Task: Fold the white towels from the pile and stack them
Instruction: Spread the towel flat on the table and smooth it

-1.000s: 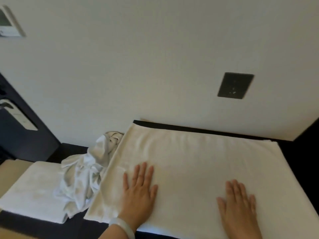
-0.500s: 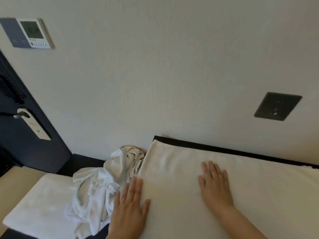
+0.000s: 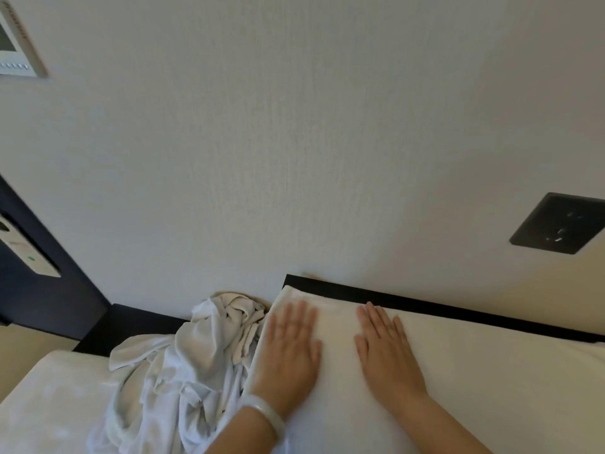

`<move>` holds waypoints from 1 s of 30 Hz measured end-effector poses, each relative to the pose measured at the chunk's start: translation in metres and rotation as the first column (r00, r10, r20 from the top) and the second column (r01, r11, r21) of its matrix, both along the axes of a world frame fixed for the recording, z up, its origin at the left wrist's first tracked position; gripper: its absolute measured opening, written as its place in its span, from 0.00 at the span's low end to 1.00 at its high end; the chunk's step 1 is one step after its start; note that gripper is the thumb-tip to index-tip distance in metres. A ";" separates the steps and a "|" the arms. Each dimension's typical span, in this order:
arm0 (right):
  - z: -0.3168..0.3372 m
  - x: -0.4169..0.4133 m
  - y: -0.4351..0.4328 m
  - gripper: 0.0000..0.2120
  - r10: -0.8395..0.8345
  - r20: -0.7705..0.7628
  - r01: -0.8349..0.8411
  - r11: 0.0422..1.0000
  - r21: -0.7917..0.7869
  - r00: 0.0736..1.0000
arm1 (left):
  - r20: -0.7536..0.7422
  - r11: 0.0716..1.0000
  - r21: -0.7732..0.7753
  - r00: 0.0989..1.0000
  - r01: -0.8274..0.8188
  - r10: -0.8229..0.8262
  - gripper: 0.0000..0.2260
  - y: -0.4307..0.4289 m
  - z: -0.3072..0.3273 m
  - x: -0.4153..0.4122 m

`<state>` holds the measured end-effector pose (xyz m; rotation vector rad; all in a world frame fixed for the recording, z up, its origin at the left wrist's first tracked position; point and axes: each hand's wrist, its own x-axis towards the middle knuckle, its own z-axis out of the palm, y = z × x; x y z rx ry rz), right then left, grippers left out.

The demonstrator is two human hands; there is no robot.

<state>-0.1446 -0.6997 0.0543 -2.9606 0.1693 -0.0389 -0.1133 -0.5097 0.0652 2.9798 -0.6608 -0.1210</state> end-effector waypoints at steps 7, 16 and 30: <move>-0.006 -0.001 -0.001 0.28 -0.007 0.008 0.007 0.997 -0.071 1.000 | -0.230 0.880 -0.300 0.923 -0.368 0.308 0.23 0.013 0.005 0.051; -0.005 -0.003 0.000 0.28 -0.009 0.008 0.009 0.999 -0.047 1.000 | -0.546 0.591 -0.559 0.794 -0.582 0.267 0.07 0.023 0.025 0.096; -0.006 -0.003 -0.003 0.27 0.008 0.023 -0.007 0.999 -0.037 1.000 | -0.572 0.606 -0.648 0.820 -0.461 0.011 0.03 0.038 0.028 0.129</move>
